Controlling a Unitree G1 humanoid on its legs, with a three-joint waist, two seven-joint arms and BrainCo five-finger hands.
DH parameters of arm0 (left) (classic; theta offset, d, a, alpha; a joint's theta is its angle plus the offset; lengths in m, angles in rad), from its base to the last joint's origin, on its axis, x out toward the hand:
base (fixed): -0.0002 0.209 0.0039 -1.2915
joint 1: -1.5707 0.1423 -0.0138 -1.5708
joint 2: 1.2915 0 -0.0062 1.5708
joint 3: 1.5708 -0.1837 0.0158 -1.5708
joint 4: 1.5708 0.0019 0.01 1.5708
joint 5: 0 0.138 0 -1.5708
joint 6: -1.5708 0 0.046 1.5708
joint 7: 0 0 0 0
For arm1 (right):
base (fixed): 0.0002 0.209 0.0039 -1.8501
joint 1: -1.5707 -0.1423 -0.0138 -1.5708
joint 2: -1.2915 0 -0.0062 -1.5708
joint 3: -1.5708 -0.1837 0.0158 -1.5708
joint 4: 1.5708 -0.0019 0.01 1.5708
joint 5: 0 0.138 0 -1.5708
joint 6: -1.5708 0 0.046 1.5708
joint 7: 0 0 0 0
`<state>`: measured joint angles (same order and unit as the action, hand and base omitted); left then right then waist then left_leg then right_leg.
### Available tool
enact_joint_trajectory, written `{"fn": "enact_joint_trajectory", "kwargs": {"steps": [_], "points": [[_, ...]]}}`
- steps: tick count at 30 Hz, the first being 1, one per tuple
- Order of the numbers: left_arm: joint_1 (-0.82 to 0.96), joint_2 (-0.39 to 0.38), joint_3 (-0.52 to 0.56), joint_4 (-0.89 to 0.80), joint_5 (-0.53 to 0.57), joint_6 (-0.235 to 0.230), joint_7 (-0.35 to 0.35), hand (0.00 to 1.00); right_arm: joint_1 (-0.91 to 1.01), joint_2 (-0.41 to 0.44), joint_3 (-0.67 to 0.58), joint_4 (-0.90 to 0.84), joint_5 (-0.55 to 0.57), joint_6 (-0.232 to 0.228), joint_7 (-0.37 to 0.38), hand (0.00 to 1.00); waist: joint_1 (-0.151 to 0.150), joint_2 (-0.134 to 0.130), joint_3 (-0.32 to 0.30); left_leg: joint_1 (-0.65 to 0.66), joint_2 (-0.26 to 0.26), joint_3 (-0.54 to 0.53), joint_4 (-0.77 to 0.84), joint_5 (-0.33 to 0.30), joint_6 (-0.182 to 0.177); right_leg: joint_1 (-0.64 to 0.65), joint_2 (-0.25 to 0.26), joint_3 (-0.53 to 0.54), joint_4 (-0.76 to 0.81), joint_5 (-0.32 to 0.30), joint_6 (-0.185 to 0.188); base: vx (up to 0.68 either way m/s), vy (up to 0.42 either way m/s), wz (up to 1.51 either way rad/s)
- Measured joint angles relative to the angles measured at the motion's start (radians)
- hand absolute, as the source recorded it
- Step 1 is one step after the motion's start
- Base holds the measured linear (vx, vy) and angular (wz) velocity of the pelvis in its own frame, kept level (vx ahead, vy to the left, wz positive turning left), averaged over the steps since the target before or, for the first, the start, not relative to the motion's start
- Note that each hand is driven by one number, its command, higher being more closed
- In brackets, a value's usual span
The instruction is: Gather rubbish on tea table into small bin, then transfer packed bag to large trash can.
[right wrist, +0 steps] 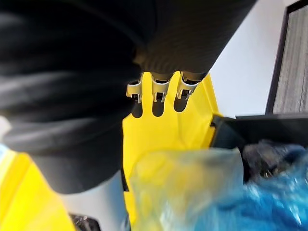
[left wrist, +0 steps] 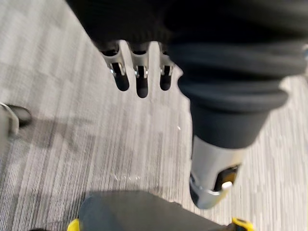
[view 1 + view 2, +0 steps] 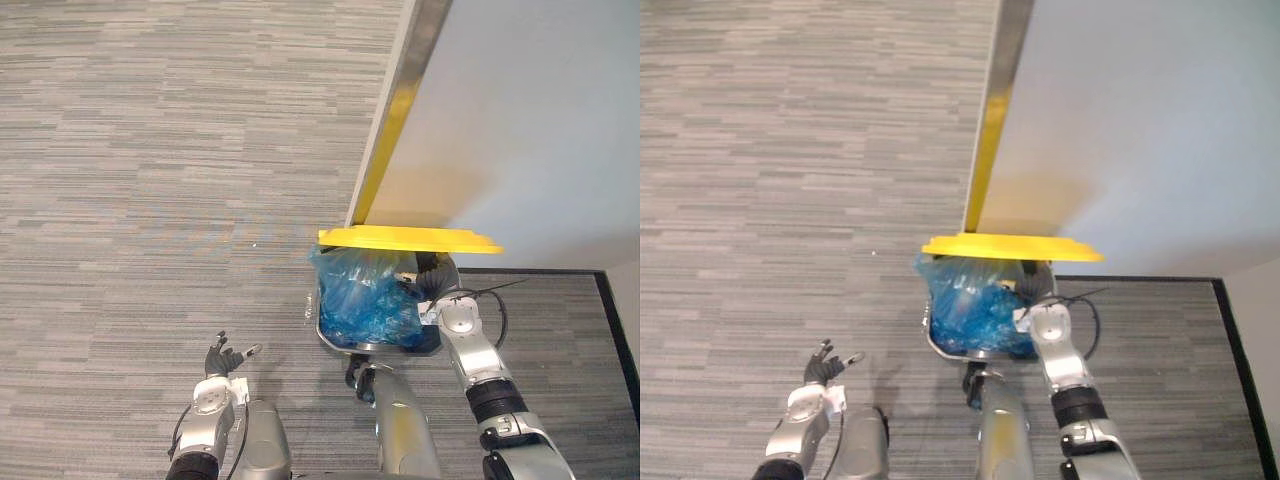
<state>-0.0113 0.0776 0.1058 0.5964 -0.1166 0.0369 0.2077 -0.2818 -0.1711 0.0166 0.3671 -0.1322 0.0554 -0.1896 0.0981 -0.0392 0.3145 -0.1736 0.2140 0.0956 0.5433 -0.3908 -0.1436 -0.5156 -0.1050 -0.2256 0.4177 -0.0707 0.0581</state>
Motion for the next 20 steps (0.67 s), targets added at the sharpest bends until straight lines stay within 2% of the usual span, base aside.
{"fn": "enact_joint_trajectory", "kwargs": {"steps": [1,2,3,4,5,6,7,8,9,10,11,12,13,15,17,20], "points": [[-0.018,-0.041,0.063,0.075,0.006,0.005,0.003,0.0,0.059,0.044,-0.013,0.005,-0.02,-0.022,0.002,0.0,-0.002,-0.001,-0.003,0.023,-0.007,0.008,0.003,0.0,0.005,0.023,-0.004,0.003,-0.005,0.029,0.038,-0.05,0.098,-0.52],[-0.018,-0.076,0.086,0.161,0.041,0.025,0.004,0.0,0.148,0.088,-0.022,0.041,-0.026,-0.029,0.018,0.0,-0.008,-0.006,-0.011,0.103,-0.023,0.017,-0.08,0.037,0.025,0.082,0.006,0.035,-0.075,0.083,0.136,-0.07,0.093,-0.63],[-0.004,-0.099,0.091,0.204,0.056,0.033,0.003,0.0,0.205,0.11,-0.027,0.078,-0.026,-0.026,0.027,0.0,-0.018,0.008,-0.035,0.135,0.0,0.058,-0.141,0.074,-0.008,0.086,0.012,0.047,-0.03,0.082,0.108,-0.1,0.059,-0.47],[0.002,-0.109,0.092,0.223,0.058,0.041,0.003,0.0,0.239,0.125,-0.035,0.11,-0.026,-0.026,0.029,0.0,-0.033,0.014,-0.039,0.147,-0.002,0.064,-0.157,0.091,-0.016,0.069,-0.002,0.051,0.121,0.035,0.033,-0.13,0.018,-0.12],[0.009,-0.117,0.092,0.223,0.062,0.042,0.003,0.0,0.293,0.151,-0.063,0.205,-0.026,-0.026,0.031,0.0,-0.054,0.001,-0.058,0.167,-0.006,0.061,-0.186,0.114,-0.016,0.07,-0.03,0.058,0.371,-0.04,-0.028,-0.14,-0.019,-0.01],[0.012,-0.112,0.094,0.229,0.07,0.043,0.004,0.0,0.334,0.177,-0.108,0.307,-0.025,-0.018,0.033,0.0,-0.052,-0.014,-0.08,0.184,-0.008,0.067,-0.209,0.133,-0.023,0.105,-0.052,0.073,0.491,-0.079,-0.029,-0.1,-0.01,-0.06],[0.015,-0.108,0.094,0.238,0.076,0.043,0.004,0.0,0.349,0.189,-0.134,0.354,-0.025,-0.013,0.033,0.0,-0.049,-0.02,-0.092,0.185,-0.008,0.073,-0.217,0.139,-0.027,0.134,-0.063,0.085,0.515,-0.089,-0.028,-0.06,-0.103,-0.24],[0.017,-0.105,0.099,0.246,0.076,0.042,0.004,0.0,0.357,0.199,-0.167,0.407,-0.024,-0.006,0.031,0.0,-0.045,-0.028,-0.107,0.182,-0.006,0.084,-0.221,0.143,-0.034,0.168,-0.075,0.104,0.511,-0.124,-0.017,-0.08,-0.141,-0.49],[0.007,-0.106,0.121,0.26,0.077,0.042,0.005,0.0,0.354,0.205,-0.229,0.45,-0.019,-0.007,0.026,0.0,-0.044,-0.038,-0.119,0.171,0.006,0.101,-0.227,0.145,-0.037,0.202,-0.051,0.104,0.427,-0.178,0.013,-0.14,-0.197,-0.62],[-0.007,-0.116,0.151,0.306,0.077,0.047,0.004,0.0,0.345,0.202,-0.261,0.486,-0.023,-0.005,0.013,0.0,-0.044,-0.01,-0.137,0.179,0.014,0.111,-0.271,0.17,-0.018,0.249,-0.004,0.108,0.293,-0.195,0.029,-0.13,-0.152,-0.57],[-0.009,-0.124,0.156,0.318,0.077,0.048,0.005,0.0,0.346,0.197,-0.273,0.494,-0.023,-0.004,0.011,0.0,-0.044,-0.003,-0.147,0.18,0.016,0.115,-0.289,0.181,0.0,0.265,0.011,0.107,0.237,-0.198,0.023,-0.08,-0.109,-0.54],[-0.015,-0.14,0.161,0.33,0.077,0.049,0.002,0.0,0.341,0.189,-0.296,0.52,-0.023,-0.003,0.004,0.0,-0.041,0.007,-0.169,0.182,0.016,0.128,-0.333,0.212,0.039,0.312,0.034,0.103,0.081,-0.215,-0.04,-0.06,-0.101,-0.49],[-0.014,-0.139,0.167,0.341,0.077,0.05,0.004,0.0,0.335,0.19,-0.31,0.527,-0.022,0.003,0.0,0.0,-0.044,0.02,-0.169,0.196,0.021,0.132,-0.359,0.232,0.044,0.313,0.048,0.104,0.055,-0.189,-0.059,-0.12,-0.117,-0.46],[-0.014,-0.139,0.18,0.349,0.077,0.052,0.005,0.0,0.34,0.197,-0.333,0.528,-0.008,0.003,-0.007,0.0,-0.047,0.021,-0.171,0.224,0.021,0.139,-0.402,0.263,0.041,0.328,0.055,0.106,0.044,-0.177,-0.064,-0.15,-0.08,-0.1],[-0.001,-0.141,0.192,0.358,0.077,0.052,0.005,0.0,0.342,0.186,-0.34,0.56,-0.003,0.009,-0.009,0.0,-0.049,0.016,-0.194,0.245,0.02,0.14,-0.431,0.278,0.048,0.35,0.056,0.095,0.001,-0.167,-0.039,-0.15,-0.001,0.15],[0.011,-0.143,0.204,0.359,0.077,0.052,0.005,0.0,0.343,0.174,-0.351,0.575,0.018,0.011,-0.009,0.0,-0.05,0.033,-0.21,0.244,0.012,0.142,-0.456,0.285,0.035,0.37,0.055,0.095,-0.059,-0.146,-0.014,-0.07,0.09,0.0]]}}
